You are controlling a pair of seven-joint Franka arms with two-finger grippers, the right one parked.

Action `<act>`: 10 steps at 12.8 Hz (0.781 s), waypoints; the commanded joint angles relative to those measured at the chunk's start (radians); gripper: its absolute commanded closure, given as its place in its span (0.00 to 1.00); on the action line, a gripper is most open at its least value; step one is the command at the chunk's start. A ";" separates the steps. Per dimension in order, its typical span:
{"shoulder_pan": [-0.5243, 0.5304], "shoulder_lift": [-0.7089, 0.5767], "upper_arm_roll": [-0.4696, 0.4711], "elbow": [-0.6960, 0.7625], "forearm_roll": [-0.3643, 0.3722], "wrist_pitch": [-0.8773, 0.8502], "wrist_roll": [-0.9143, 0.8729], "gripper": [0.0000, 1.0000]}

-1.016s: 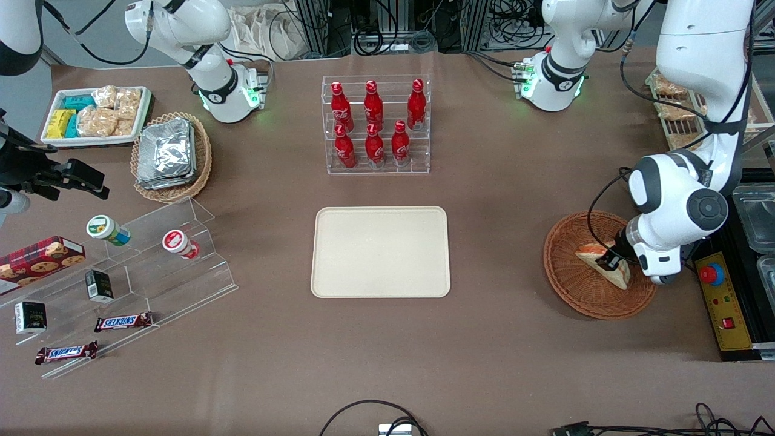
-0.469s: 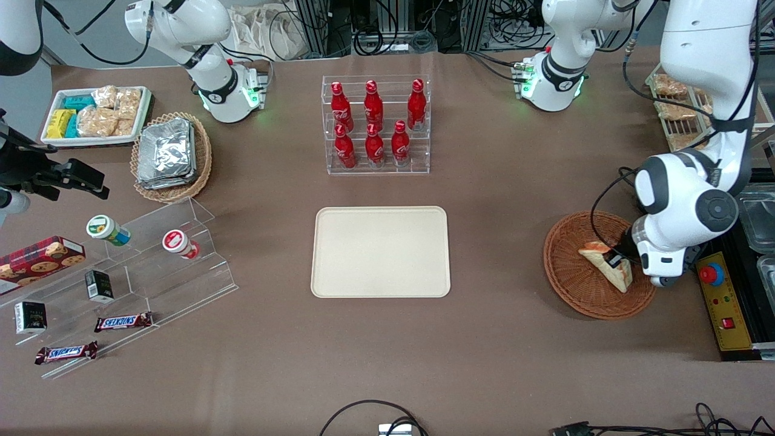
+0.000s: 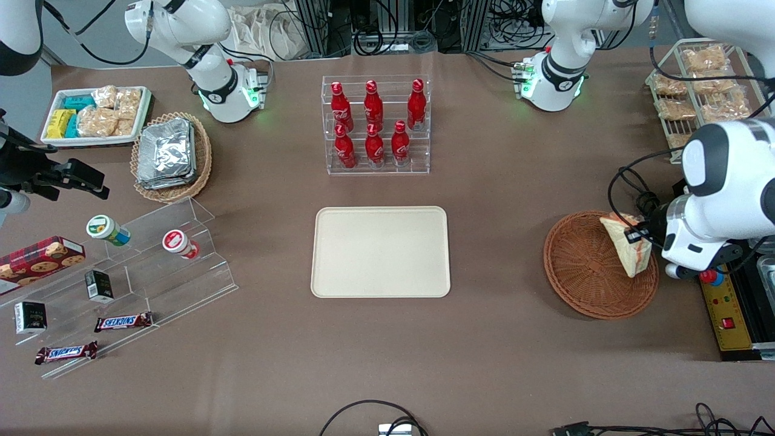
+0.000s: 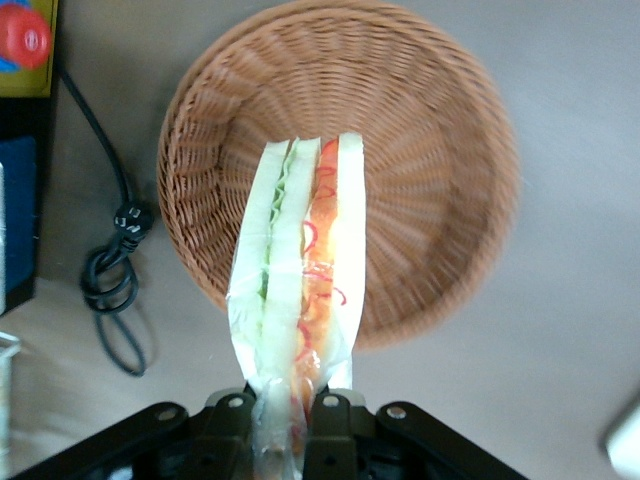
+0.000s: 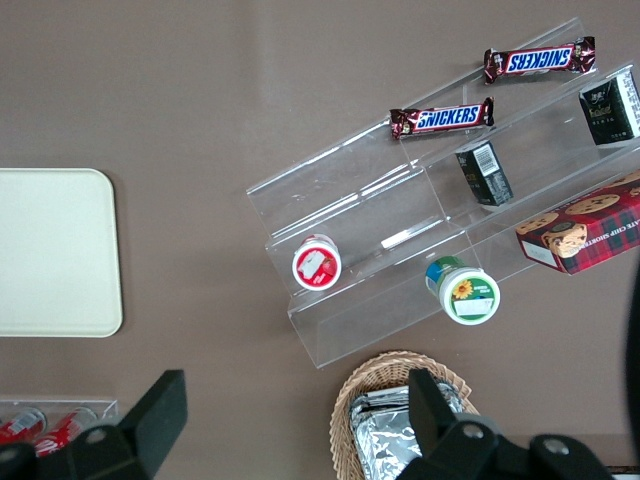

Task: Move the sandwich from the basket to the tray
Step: 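Lift the sandwich upright out of the basket with the left gripper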

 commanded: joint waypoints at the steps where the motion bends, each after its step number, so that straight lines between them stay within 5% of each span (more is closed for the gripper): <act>1: -0.006 -0.009 -0.048 0.171 -0.016 -0.162 0.118 1.00; 3: -0.007 -0.030 -0.104 0.227 -0.057 -0.196 0.116 1.00; 8: -0.061 -0.015 -0.349 0.281 -0.041 -0.169 -0.062 1.00; 10: -0.102 0.016 -0.377 0.265 -0.012 -0.051 -0.107 1.00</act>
